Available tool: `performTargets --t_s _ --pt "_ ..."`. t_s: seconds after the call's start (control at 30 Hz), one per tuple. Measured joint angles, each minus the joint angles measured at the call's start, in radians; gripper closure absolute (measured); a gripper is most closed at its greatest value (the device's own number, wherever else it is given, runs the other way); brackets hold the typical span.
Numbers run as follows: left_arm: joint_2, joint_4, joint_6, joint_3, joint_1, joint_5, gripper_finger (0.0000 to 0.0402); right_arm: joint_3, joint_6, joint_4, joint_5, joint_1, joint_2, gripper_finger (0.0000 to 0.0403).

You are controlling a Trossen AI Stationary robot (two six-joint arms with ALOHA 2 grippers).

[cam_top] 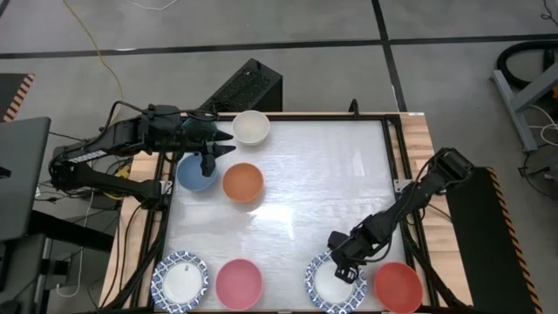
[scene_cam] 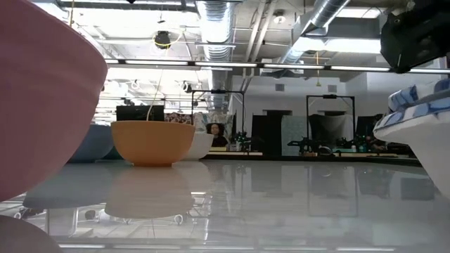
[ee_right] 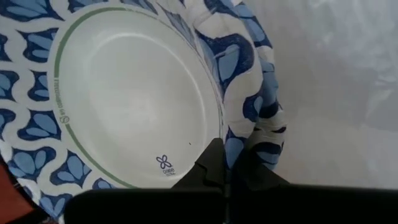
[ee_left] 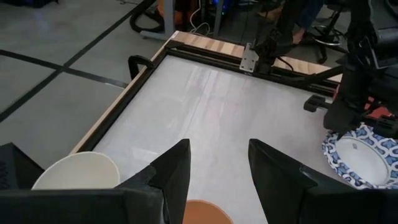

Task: Nest bowls inside each other
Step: Stack the top white paper bowl on top of the bottom right white paper bowl

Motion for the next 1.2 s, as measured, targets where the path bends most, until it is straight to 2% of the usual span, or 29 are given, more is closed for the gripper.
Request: performTargets --t_s 0.17,0.77,1.2 --pt "0.000 0.000 -0.001 0.000 0.000 -0.027 0.0251 0.000 0.006 -0.011 0.029 0.001 -0.003 0.0364" --pt "0.000 -0.001 0.044 0.000 0.000 -0.018 0.0251 0.006 0.006 -0.012 0.038 0.002 -0.013 0.0228" --pt "0.000 -0.001 0.051 0.000 0.000 -0.018 0.0250 0.150 -0.055 -0.287 0.093 0.001 -0.015 0.0222"
